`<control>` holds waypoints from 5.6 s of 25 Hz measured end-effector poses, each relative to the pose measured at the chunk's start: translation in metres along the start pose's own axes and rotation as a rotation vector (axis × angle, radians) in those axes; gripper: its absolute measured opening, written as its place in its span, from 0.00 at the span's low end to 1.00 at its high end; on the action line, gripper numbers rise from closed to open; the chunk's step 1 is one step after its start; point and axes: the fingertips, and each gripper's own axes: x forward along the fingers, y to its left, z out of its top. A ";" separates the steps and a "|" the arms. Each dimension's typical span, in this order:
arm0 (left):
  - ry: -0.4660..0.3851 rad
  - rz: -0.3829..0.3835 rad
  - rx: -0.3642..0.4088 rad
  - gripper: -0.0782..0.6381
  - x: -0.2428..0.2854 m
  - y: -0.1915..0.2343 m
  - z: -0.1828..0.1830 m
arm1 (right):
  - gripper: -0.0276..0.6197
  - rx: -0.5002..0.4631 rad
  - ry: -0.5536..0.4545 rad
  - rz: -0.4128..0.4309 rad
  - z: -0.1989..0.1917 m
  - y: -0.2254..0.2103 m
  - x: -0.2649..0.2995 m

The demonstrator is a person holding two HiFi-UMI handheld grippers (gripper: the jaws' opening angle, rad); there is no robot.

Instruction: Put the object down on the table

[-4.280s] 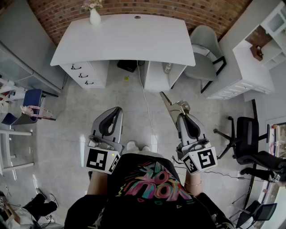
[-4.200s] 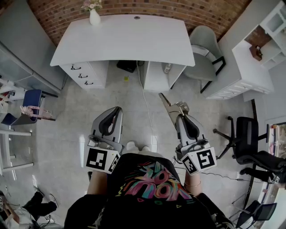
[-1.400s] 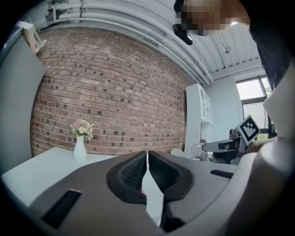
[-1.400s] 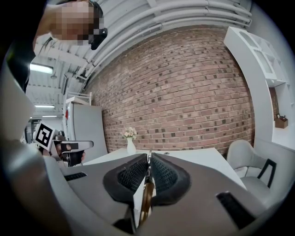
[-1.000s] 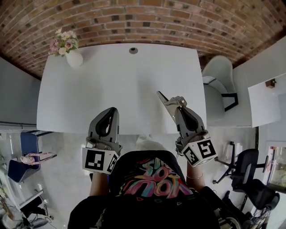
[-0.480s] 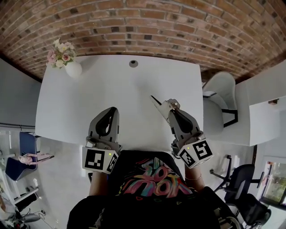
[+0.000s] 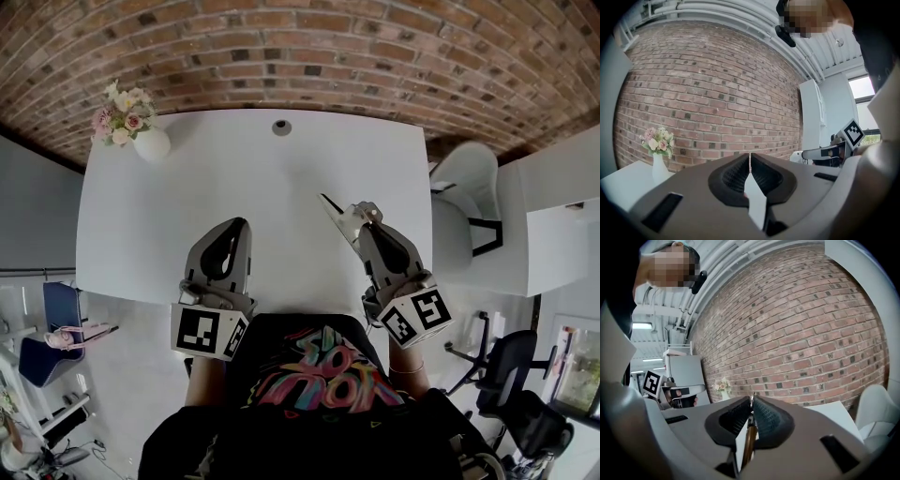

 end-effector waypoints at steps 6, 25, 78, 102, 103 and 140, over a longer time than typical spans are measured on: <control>0.003 -0.031 -0.003 0.15 -0.001 -0.001 -0.004 | 0.11 0.002 0.013 -0.017 -0.008 0.000 -0.001; 0.087 -0.060 -0.030 0.15 -0.004 -0.001 -0.049 | 0.11 0.059 0.212 0.015 -0.101 -0.001 0.031; 0.141 -0.083 -0.071 0.15 -0.022 -0.007 -0.079 | 0.12 0.443 0.453 0.001 -0.272 -0.003 0.049; 0.094 -0.150 -0.030 0.15 -0.024 -0.027 -0.060 | 0.18 0.525 0.186 -0.028 -0.215 -0.019 0.027; 0.087 -0.154 -0.028 0.15 -0.024 -0.029 -0.057 | 0.18 0.518 0.162 -0.024 -0.204 -0.019 0.025; -0.007 -0.085 -0.007 0.14 -0.015 -0.020 -0.018 | 0.07 -0.252 -0.081 -0.038 0.019 0.021 -0.022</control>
